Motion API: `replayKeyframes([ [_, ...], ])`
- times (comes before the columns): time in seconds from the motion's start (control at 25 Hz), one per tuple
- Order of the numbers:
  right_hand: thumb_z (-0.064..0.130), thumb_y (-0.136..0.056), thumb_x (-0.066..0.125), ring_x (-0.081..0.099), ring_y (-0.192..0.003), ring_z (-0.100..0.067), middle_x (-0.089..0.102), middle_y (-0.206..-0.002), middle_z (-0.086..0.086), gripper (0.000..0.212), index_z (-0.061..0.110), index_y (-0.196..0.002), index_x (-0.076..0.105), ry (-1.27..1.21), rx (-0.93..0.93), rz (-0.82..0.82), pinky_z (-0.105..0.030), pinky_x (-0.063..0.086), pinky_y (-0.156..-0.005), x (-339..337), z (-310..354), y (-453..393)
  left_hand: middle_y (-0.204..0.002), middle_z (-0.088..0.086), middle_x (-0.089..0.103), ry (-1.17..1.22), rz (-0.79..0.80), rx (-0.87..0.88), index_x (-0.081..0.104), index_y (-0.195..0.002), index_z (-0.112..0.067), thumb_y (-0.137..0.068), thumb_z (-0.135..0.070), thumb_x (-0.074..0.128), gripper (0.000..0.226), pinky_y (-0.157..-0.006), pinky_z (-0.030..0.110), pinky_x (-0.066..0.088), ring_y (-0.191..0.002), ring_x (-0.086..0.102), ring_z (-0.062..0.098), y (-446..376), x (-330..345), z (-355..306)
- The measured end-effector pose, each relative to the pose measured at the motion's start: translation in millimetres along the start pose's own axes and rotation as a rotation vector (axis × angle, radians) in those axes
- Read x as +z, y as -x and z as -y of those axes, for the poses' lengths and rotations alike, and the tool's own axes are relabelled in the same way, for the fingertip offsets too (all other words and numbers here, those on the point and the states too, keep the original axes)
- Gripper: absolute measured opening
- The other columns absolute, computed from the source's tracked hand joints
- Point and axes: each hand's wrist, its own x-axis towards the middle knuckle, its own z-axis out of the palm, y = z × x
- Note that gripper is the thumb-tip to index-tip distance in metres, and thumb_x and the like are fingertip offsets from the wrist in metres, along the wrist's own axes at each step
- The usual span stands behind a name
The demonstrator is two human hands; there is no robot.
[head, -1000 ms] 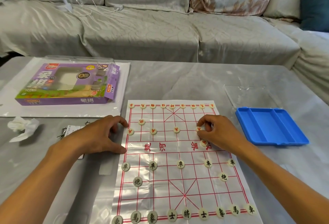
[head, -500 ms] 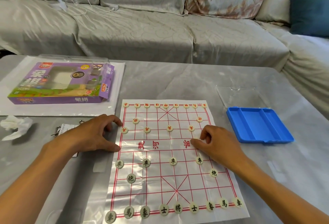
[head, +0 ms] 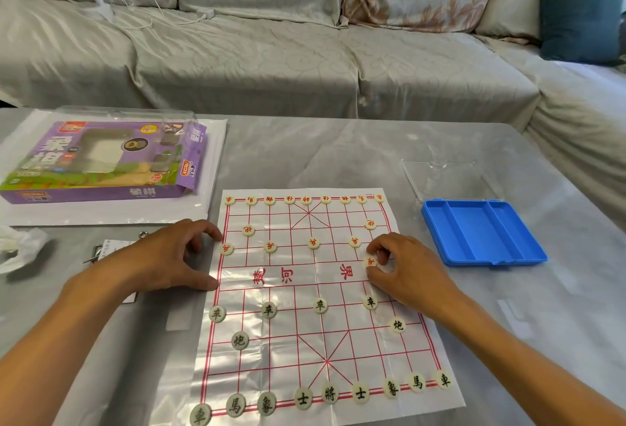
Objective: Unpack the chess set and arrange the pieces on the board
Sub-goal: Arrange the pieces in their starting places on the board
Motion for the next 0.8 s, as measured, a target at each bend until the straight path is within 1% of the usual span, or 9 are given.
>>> replayKeyframes([
  [0.12, 0.054, -0.086, 0.058, 0.051, -0.091, -0.006, 0.053, -0.099, 0.017, 0.032, 0.033, -0.109, 0.054, 0.009, 0.013, -0.025, -0.017, 0.044, -0.078, 1, -2, 1, -0.101, -0.014, 0.049, 0.0, 0.005, -0.01, 0.048, -0.115, -0.042, -0.056, -0.051, 0.086, 0.071, -0.073, 0.021, 0.047, -0.086, 0.054, 0.011, 0, -1, 0],
  [0.2, 0.053, -0.087, 0.058, 0.051, -0.09, -0.007, 0.055, -0.101, 0.015, 0.032, 0.031, -0.11, 0.056, 0.018, 0.018, -0.032, -0.017, 0.044, -0.079, 3, -3, 0, -0.101, -0.014, 0.049, 0.001, 0.007, -0.01, 0.049, -0.115, -0.042, -0.055, -0.052, 0.085, 0.071, -0.073, 0.021, 0.047, -0.086, 0.054, 0.011, -1, 0, 1],
  [0.28, 0.048, -0.087, 0.06, 0.053, -0.089, -0.007, 0.058, -0.1, 0.013, 0.03, 0.029, -0.11, 0.059, 0.006, 0.03, -0.047, -0.017, 0.043, -0.079, -1, -8, -3, -0.101, -0.014, 0.049, 0.001, 0.006, -0.009, 0.048, -0.115, -0.042, -0.059, -0.048, 0.086, 0.068, -0.072, 0.02, 0.047, -0.086, 0.054, 0.011, -2, 1, 2],
  [0.36, 0.042, -0.088, 0.062, 0.054, -0.084, -0.006, 0.059, -0.095, 0.013, 0.025, 0.026, -0.108, 0.062, -0.036, 0.06, -0.114, -0.016, 0.043, -0.076, -14, -18, -8, -0.101, -0.014, 0.049, -0.006, 0.006, -0.011, 0.048, -0.115, -0.042, -0.059, -0.048, 0.086, 0.068, -0.072, 0.02, 0.047, -0.086, 0.054, 0.011, -2, 1, 2],
  [0.48, 0.036, -0.089, 0.063, 0.054, -0.079, -0.006, 0.061, -0.09, 0.011, 0.02, 0.024, -0.106, 0.064, -0.085, 0.101, -0.174, -0.02, 0.046, -0.074, -34, -34, -15, -0.1, -0.014, 0.05, -0.002, 0.006, -0.007, 0.048, -0.114, -0.043, -0.058, -0.049, 0.086, 0.068, -0.071, 0.02, 0.046, -0.085, 0.054, 0.011, -3, 0, 4],
  [0.52, 0.035, -0.089, 0.063, 0.055, -0.08, -0.007, 0.061, -0.09, 0.01, 0.02, 0.024, -0.106, 0.063, -0.086, 0.101, -0.161, -0.02, 0.047, -0.075, -35, -37, -17, -0.1, -0.014, 0.05, 0.0, 0.008, -0.005, 0.048, -0.114, -0.043, -0.057, -0.049, 0.086, 0.068, -0.071, 0.02, 0.046, -0.085, 0.054, 0.011, -3, 0, 4],
  [0.64, 0.034, -0.09, 0.063, 0.055, -0.083, -0.007, 0.06, -0.093, 0.01, 0.024, 0.025, -0.111, 0.061, -0.071, 0.073, -0.078, -0.017, 0.044, -0.077, -26, -39, -20, -0.101, -0.014, 0.049, 0.004, 0.01, -0.007, 0.048, -0.113, -0.044, -0.055, -0.052, 0.085, 0.069, -0.072, 0.021, 0.047, -0.086, 0.054, 0.011, -2, 1, 3],
  [0.72, 0.034, -0.089, 0.063, 0.056, -0.084, -0.008, 0.06, -0.094, 0.01, 0.026, 0.026, -0.113, 0.06, -0.077, 0.057, -0.051, -0.017, 0.046, -0.078, -20, -38, -23, -0.102, -0.014, 0.049, 0.004, 0.009, -0.009, 0.049, -0.112, -0.044, -0.056, -0.051, 0.085, 0.068, -0.073, 0.021, 0.048, -0.087, 0.054, 0.011, -2, 1, 3],
  [0.8, 0.034, -0.089, 0.063, 0.056, -0.084, -0.008, 0.06, -0.093, 0.01, 0.026, 0.025, -0.114, 0.061, -0.085, 0.051, -0.039, -0.018, 0.047, -0.08, -17, -39, -25, -0.102, -0.014, 0.05, 0.009, 0.012, -0.012, 0.049, -0.112, -0.044, -0.051, -0.057, 0.083, 0.071, -0.074, 0.022, 0.049, -0.087, 0.054, 0.01, -1, 0, 3],
])
